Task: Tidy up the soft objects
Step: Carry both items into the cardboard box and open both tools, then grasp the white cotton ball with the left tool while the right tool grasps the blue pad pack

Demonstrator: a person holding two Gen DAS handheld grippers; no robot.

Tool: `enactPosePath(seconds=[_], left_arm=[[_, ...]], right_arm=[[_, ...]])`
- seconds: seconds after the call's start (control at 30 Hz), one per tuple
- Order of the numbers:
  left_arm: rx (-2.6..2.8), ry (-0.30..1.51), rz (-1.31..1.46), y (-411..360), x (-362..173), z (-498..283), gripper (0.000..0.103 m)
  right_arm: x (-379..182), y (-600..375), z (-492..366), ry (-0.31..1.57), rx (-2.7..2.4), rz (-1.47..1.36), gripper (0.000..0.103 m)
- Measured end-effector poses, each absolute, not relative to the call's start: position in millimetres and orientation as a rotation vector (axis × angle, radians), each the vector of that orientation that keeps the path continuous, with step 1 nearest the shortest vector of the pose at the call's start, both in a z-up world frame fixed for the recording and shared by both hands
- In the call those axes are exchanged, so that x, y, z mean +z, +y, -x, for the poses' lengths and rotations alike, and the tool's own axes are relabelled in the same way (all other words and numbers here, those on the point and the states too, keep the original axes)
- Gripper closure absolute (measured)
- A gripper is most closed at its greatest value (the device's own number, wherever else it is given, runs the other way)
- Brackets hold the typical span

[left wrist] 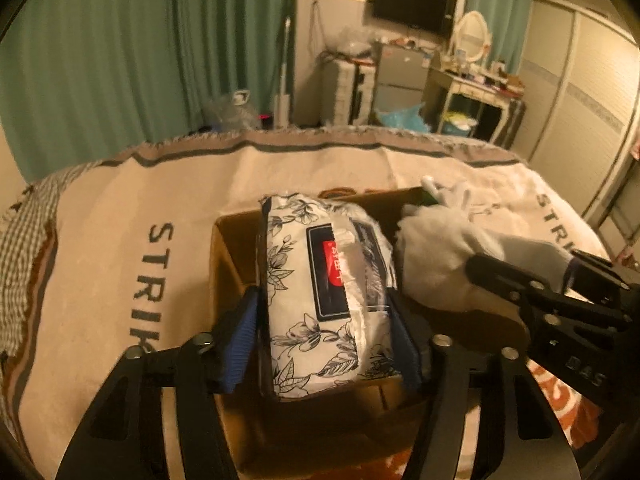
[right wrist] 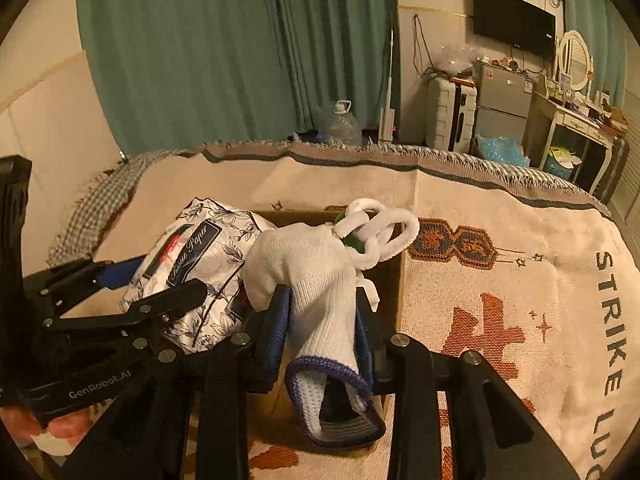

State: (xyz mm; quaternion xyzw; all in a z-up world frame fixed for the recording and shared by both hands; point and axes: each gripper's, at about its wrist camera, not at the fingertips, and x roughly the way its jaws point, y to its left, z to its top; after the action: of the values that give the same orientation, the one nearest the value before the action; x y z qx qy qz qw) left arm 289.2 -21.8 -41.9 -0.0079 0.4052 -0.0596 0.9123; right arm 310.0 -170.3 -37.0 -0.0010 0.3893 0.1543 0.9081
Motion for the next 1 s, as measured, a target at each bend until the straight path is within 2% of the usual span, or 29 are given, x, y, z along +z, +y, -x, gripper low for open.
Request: enactPosePath(seconds=[0.13,0.3,0.47,0.5,0.53,0.57,0.63,0.73,0.87,1.0], left_arm=[[-0.112,0.861,0.051,-18.9,-35.3,-288.4,0.039],[-0.113,0.838,0.059,-18.8,6.6,-267.9,0.039],[-0.107,0.713,0.022,-27.3,84.8,-215.1,0.038],[-0.106,0.683,0.024,-28.4,102.1,-201.2,0.033],[-0.107,0.658,0.029,-28.2,115.1,-190.6,0.02],[-0.104,0.623,0.034,-28.1,129.9,-177.1,0.016],[-0.098,0.541,0.031,-29.2,159.0,-143.9,0.015],[-0.094,0.485,0.04,-27.8,184.4,-104.6,0.012],[-0.085,0.46,0.055,-21.7,189.0,-60.7,0.012],[-0.058,0.463,0.035,-17.6,163.7,-29.7,0.012]], right_arm=[[-29.6,-182.3,-309.1,0.794,0.299,-0.041,0.053],[18.1,-197.3,-285.8,0.746,0.278,-0.059,0.051],[95.7,-206.6,-236.6,0.66,0.254,-0.028,0.047],[110.2,-208.0,-224.8,0.644,0.247,-0.022,0.046],[128.1,-210.4,-209.7,0.622,0.239,-0.016,0.044],[141.4,-211.5,-197.3,0.604,0.238,-0.012,0.042],[170.5,-213.4,-164.4,0.563,0.227,0.01,0.037],[196.7,-214.4,-120.1,0.524,0.202,0.04,0.02],[205.5,-213.0,-66.2,0.499,0.197,0.051,0.004],[185.7,-209.8,-23.7,0.513,0.189,0.068,0.0]])
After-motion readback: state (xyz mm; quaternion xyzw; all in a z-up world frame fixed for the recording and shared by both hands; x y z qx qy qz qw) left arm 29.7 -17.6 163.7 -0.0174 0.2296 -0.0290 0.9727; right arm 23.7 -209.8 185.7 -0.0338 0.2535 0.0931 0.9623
